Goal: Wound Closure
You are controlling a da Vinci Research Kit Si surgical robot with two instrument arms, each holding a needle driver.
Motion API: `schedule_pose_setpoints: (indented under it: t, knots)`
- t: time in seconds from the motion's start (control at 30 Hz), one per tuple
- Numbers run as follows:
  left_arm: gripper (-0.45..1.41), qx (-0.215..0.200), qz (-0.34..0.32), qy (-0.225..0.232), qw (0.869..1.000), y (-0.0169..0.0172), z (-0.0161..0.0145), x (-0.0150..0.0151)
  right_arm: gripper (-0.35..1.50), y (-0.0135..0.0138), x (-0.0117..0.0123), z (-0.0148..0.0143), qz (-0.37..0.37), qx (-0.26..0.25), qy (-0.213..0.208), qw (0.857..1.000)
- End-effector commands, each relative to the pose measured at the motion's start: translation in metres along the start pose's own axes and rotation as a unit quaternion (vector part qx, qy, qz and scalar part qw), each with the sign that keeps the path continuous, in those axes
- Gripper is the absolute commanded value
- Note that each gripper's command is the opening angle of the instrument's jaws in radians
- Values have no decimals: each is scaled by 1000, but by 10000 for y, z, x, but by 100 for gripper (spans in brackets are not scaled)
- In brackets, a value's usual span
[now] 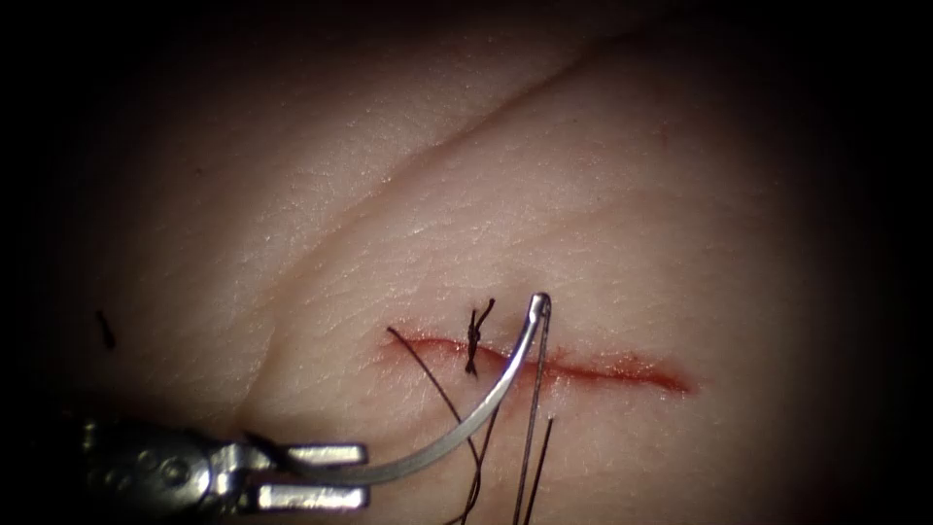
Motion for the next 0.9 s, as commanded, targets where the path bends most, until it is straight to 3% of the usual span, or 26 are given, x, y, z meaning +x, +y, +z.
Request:
schedule_pose_setpoints:
  t: [0.03,0.4,0.67,0.9]
  knots:
    - [-45,-2,0,1,1000,0,3,-6,148,19,-12,4,-22,-22,9,999]
    - [-45,29,2,16,999,-8,-48,0,145,71,-51,-27,-60,-56,12,997]
    - [-45,52,12,32,998,-12,-79,21,141,80,-84,-24,-51,-50,1,997]
    - [-45,63,14,43,997,-6,-95,34,136,111,-116,-14,-17,-71,-15,997]
